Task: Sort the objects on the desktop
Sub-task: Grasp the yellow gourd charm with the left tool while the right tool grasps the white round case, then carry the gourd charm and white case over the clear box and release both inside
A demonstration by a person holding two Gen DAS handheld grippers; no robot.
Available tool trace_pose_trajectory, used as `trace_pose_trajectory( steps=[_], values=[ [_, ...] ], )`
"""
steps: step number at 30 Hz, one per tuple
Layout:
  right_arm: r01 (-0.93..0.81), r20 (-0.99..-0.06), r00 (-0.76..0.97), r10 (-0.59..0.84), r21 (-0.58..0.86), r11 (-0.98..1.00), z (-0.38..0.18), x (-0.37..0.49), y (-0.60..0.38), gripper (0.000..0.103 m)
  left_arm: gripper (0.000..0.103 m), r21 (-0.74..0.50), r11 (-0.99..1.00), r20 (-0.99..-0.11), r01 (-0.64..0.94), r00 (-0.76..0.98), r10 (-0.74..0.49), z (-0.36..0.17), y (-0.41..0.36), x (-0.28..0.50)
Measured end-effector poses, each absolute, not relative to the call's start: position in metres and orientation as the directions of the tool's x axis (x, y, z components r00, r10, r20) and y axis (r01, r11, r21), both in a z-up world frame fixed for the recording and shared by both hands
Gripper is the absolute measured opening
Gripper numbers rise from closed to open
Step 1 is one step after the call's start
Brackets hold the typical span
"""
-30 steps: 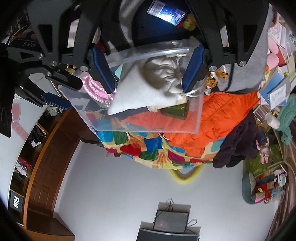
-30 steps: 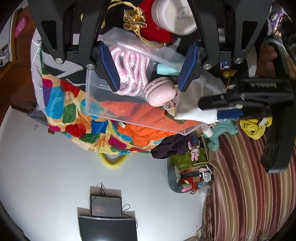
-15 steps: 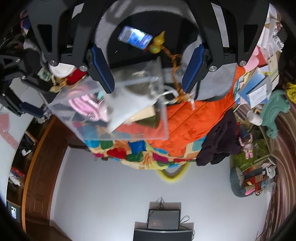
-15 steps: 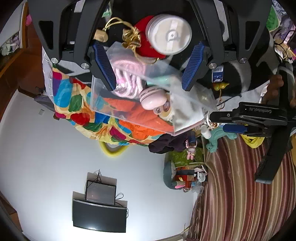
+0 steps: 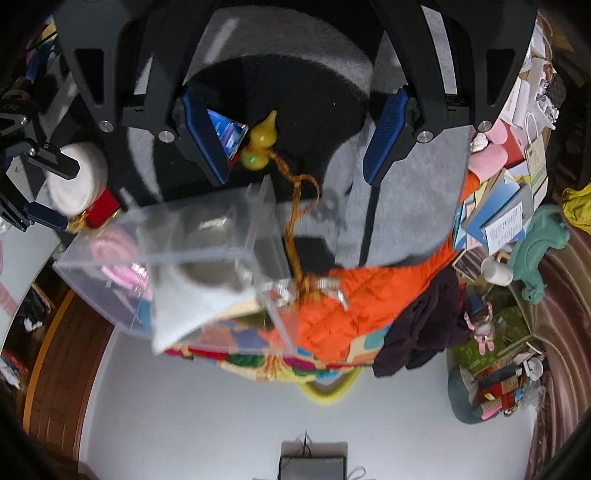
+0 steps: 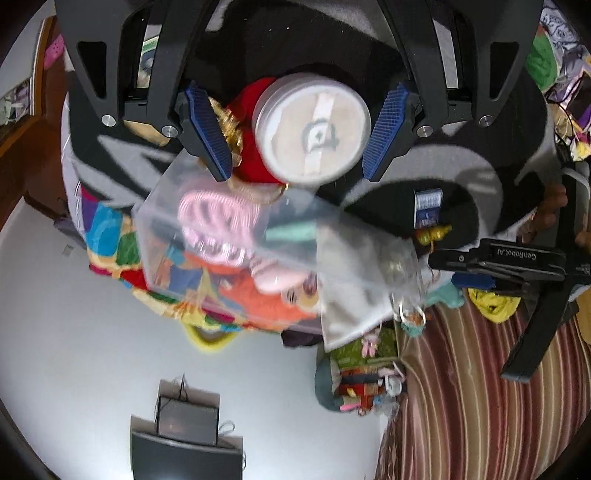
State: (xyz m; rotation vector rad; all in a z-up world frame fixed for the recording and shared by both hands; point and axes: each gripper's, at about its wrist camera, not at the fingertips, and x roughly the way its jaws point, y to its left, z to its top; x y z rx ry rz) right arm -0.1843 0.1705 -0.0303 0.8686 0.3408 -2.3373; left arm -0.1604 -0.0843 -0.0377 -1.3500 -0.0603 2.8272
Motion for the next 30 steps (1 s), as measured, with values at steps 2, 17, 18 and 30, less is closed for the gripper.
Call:
trace_pose_trajectory(
  steps=[2, 17, 18, 30],
  values=[
    [0.636, -0.673, -0.573, -0.467, -0.006, -0.772, -0.037, -0.184, 0.171, 0.07, 0.066, -0.033, -0.999, -0.795, 0.005, -0.606, 0.023, -0.046, -0.083, -0.163],
    [0.652, -0.691, -0.532, -0.49, 0.034, -0.757, -0.048, -0.18, 0.172, 0.071, 0.033, 0.022, -1.0, -0.81, -0.019, -0.586, -0.006, -0.063, -0.066, -0.171],
    [0.65, -0.694, -0.531, -0.486, 0.033, -0.759, -0.049, -0.181, 0.171, 0.07, 0.03, 0.025, -0.999, -0.811, -0.026, -0.585, -0.005, -0.063, -0.064, -0.171],
    [0.641, -0.684, -0.519, -0.513, 0.086, -0.763, -0.045, -0.18, 0.178, 0.067, 0.019, -0.016, -1.0, -0.796, 0.003, -0.605, 0.011, -0.054, -0.076, -0.163]
  ],
)
